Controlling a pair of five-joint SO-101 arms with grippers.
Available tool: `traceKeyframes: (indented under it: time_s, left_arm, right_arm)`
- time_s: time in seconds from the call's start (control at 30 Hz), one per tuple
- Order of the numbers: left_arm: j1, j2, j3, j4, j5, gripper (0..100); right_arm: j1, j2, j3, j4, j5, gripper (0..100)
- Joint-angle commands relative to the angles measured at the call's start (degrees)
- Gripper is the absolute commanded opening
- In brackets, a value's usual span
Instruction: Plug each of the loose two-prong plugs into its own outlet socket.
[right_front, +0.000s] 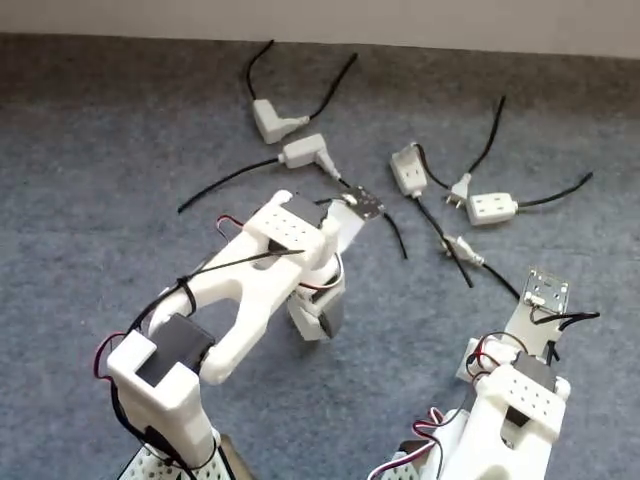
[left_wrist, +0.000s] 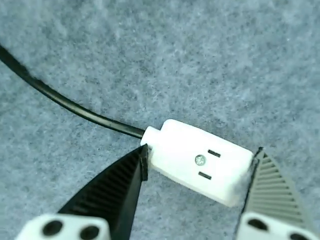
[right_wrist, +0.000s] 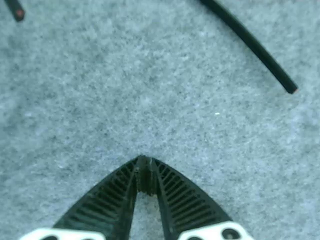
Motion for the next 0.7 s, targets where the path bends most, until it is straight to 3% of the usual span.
traceKeyframes:
  time_s: [0.0,0.23,0.43,0.67]
  left_arm:
    - [3.12,-0.57,-0.31,-0.79,2.99,31]
    - [4.18,-1.45,-4.79,-3.43,9.23,31]
    - [5.23,-1.45,-5.05,-10.02,9.49,31]
    - [5.67,-1.45,-12.09,-10.11,9.58,31]
  right_arm:
    - [-0.84,-0.75,-0.13,-0.48,0.53,1.2]
    - [-0.84,-0.75,-0.13,-0.48,0.53,1.2]
    - [-0.84,-0.75,-0.13,-0.48,0.53,1.2]
    - [-0.84,-0.75,-0.13,-0.57,0.53,1.2]
